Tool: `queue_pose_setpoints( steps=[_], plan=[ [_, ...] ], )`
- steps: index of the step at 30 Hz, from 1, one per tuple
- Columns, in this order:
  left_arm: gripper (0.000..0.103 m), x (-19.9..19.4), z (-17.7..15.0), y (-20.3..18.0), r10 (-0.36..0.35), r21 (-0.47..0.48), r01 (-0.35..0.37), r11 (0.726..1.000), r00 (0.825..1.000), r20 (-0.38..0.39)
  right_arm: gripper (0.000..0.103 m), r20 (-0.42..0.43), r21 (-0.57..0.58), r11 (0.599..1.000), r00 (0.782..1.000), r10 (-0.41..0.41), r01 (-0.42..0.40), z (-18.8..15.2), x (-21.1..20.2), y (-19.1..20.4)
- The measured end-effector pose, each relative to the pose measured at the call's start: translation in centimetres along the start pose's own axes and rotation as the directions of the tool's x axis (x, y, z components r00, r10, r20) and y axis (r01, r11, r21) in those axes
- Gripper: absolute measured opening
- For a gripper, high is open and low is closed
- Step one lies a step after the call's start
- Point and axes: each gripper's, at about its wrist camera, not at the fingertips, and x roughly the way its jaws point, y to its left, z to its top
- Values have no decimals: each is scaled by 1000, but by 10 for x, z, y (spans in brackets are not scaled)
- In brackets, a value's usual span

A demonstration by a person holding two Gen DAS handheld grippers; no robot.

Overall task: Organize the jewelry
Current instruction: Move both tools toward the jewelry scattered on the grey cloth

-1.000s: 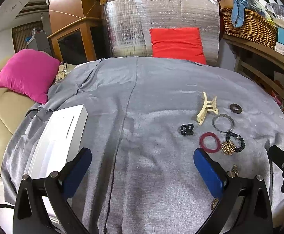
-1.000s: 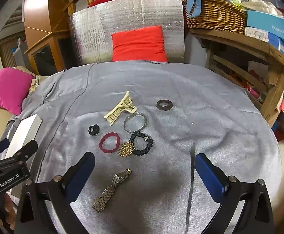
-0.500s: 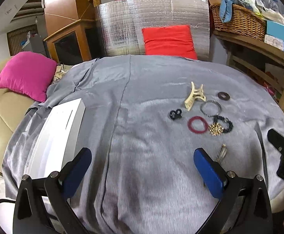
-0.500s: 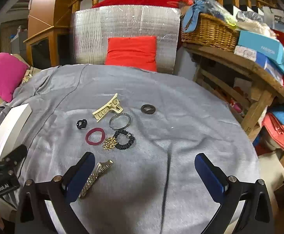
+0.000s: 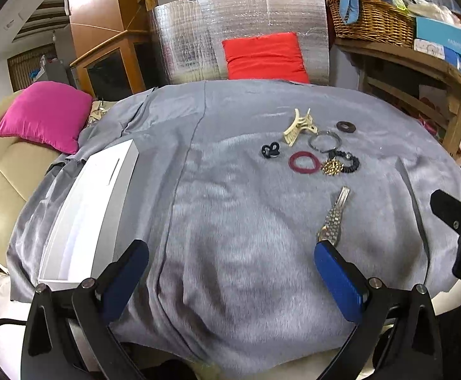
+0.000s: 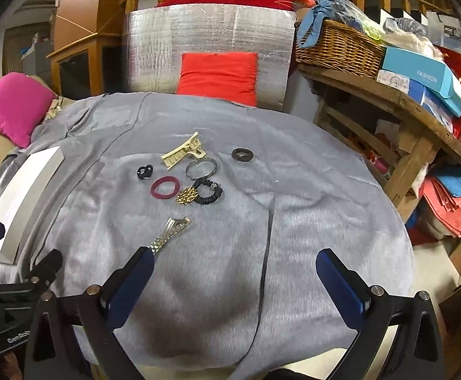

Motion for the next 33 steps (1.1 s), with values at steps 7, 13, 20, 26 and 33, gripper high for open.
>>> queue_pose_setpoints(
  steps=[7,13,20,26,33],
  plan=[
    [103,-1,-2,5,24,-7,-24,1000,1000,12,103,7,-6,1000,1000,10,-10,-1,-7,5],
    [103,4,-2,8,31,-9,-31,999,1000,3,103,12,-12,1000,1000,9,-9,-1,-6,9],
    [103,5,-4,7,28,1,-28,1000,1000,-1,103,16,-12,1000,1000,0,0,-1,-8,8],
    [103,6,-5,5,25,13,-25,1000,1000,-7,103,28,0,1000,999,-18,18,1,-15,0],
    [103,9,13,1,-11,7,12,1000,1000,-29,103,34,5,999,999,-34,34,10,-12,-7]
  ],
)
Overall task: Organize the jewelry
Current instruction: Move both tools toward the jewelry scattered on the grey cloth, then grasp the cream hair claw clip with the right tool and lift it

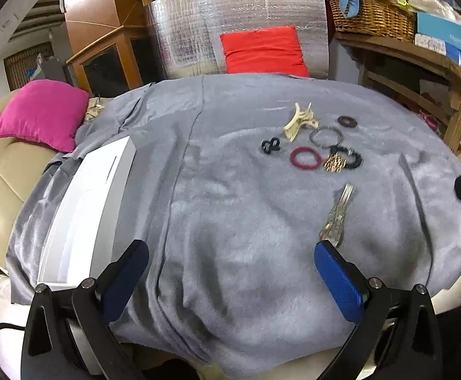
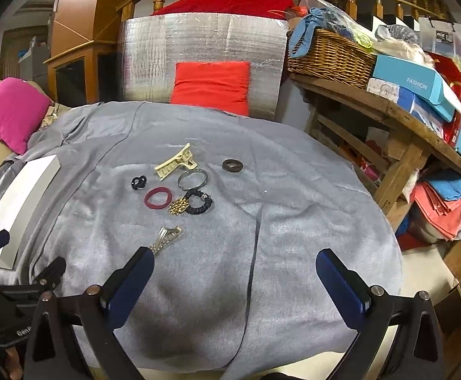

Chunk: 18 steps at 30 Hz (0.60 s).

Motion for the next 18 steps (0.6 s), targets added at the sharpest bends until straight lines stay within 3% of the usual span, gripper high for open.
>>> queue_pose_setpoints(
  steps=[5,8,12,15,18],
  plan=[
    [103,15,39,8,-15,-36,15,999,1000,-20,103,-9,53,998,999,38,-38,19,14,-16],
    [103,40,58,20,-18,-84,13,996,998,-62,103,-35,135,985,993,117,-111,35,31,-34],
    [103,83,60,33,-32,-145,9,989,987,-155,103,-70,218,947,964,256,-236,55,66,-44],
    [103,103,52,34,0,-133,-28,991,978,-207,103,-106,269,919,939,327,-289,66,99,-40],
    [103,107,55,31,35,-93,-54,994,981,-193,103,-130,313,887,910,395,-340,77,130,-30]
  ],
)
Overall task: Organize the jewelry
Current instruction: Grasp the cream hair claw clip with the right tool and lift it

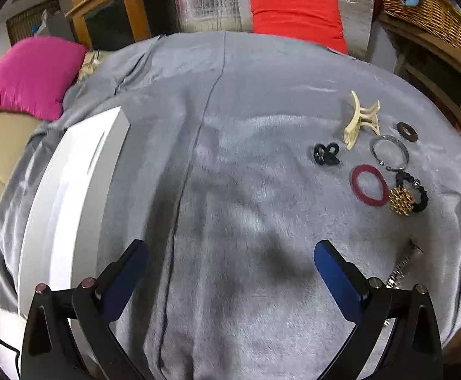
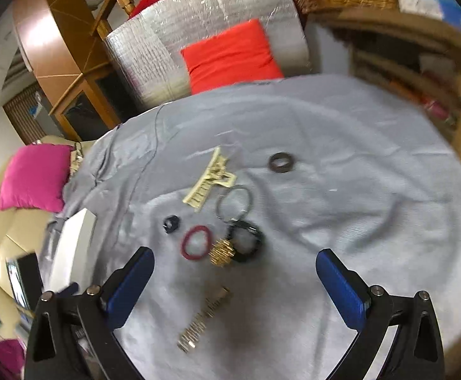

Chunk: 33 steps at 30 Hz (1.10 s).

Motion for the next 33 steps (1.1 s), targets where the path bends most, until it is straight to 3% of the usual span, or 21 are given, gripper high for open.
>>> queue_pose_setpoints(
  steps=[3,13,20,28,30,32,33],
  plan=[
    [103,2,2,3,57,14,-58,998,998,36,102,-13,27,998,999,52,-52,12,24,6],
    [103,19,15,12,76,17,-76,997,997,14,90,-66,174,972,983,174,-160,59,111,4],
    [103,26,24,20,71,-8,-71,997,997,17,90,-110,193,970,979,174,-150,90,171,8],
    [103,35,25,22,60,-10,-60,998,998,-2,89,-201,230,969,970,140,-93,88,218,3],
    [103,37,24,21,48,-8,-48,999,999,-13,83,-200,210,974,972,122,-79,90,220,9],
    [103,39,22,20,29,-9,-30,1000,999,-27,59,-202,193,980,976,86,-46,90,222,12],
    [103,40,21,20,20,-8,-20,1000,999,-34,56,-204,187,982,976,73,-34,90,223,13]
  ],
)
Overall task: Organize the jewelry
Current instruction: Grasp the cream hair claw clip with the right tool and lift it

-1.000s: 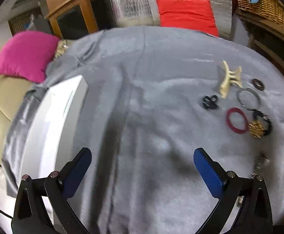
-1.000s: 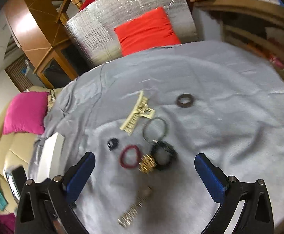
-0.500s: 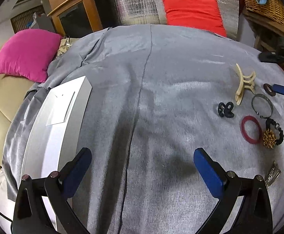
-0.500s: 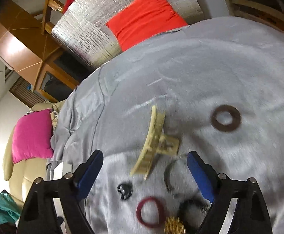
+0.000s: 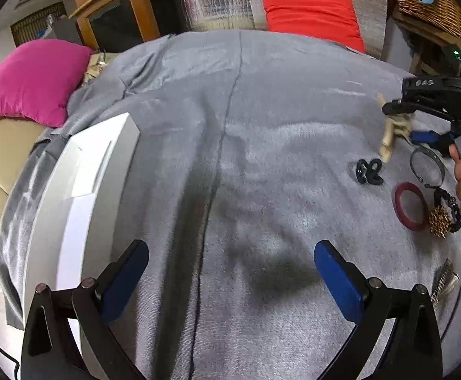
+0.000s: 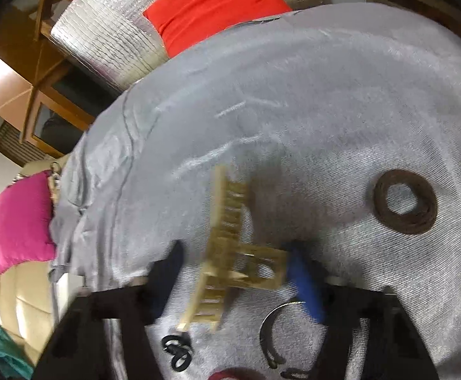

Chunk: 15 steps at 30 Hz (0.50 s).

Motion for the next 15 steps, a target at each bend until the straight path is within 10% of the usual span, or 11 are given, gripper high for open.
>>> queue_pose_setpoints(
  steps=[15],
  plan=[
    [103,-11,-9,0,-77,17,76,997,997,11,55,94,-19,994,990,107,-105,-18,-55,15]
  ],
)
